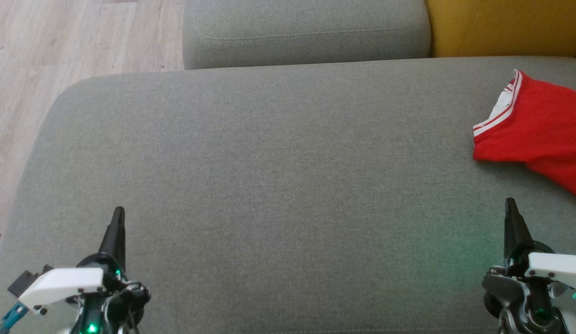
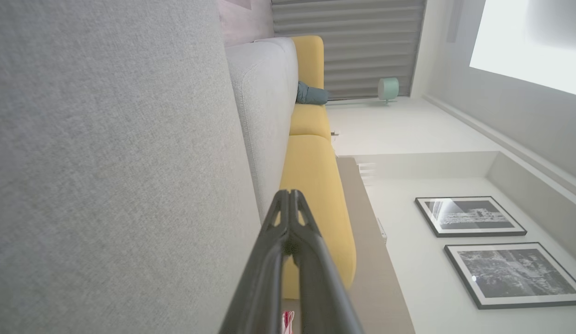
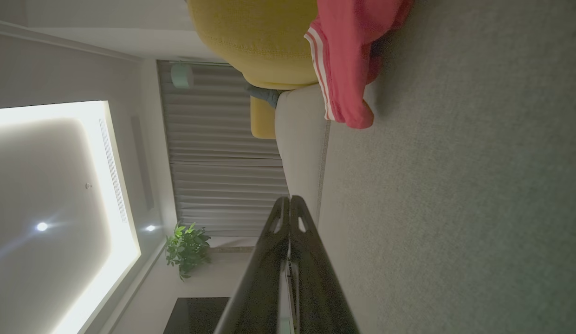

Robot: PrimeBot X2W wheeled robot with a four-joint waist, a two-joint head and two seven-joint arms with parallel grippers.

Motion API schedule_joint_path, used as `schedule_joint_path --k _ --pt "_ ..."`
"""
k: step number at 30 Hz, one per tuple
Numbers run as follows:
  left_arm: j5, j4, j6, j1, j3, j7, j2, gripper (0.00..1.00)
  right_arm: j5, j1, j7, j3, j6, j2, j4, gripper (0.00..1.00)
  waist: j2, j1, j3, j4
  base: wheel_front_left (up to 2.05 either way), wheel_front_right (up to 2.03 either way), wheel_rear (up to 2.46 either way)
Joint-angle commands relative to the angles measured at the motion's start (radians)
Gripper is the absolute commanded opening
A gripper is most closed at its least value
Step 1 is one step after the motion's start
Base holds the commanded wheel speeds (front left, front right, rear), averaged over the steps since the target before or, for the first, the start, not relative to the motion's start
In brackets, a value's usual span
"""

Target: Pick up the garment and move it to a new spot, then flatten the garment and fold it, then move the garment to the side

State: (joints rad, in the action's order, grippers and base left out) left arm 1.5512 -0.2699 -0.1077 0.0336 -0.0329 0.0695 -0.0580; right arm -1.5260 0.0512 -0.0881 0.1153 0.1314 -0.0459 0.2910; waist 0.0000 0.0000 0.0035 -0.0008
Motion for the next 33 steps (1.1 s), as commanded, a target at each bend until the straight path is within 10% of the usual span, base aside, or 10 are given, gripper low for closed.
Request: schedule_joint_path --k 1,33 --pt "0.037 0.026 -0.015 0.068 -0.044 0.011 -0.011 0.0 -0.041 0.055 -0.012 -0.011 -0.001 -0.008 -0.044 0.0 0.0 0.0 0.0 0.0 0.0 0.0 0.0" --pt "0.072 0.025 -0.023 0.073 -0.063 0.029 -0.005 0.0 -0.084 0.056 -0.023 -0.004 -0.001 -0.007 -0.046 0.0 0.0 0.0 0.0 0.001 0.0 0.0 0.0"
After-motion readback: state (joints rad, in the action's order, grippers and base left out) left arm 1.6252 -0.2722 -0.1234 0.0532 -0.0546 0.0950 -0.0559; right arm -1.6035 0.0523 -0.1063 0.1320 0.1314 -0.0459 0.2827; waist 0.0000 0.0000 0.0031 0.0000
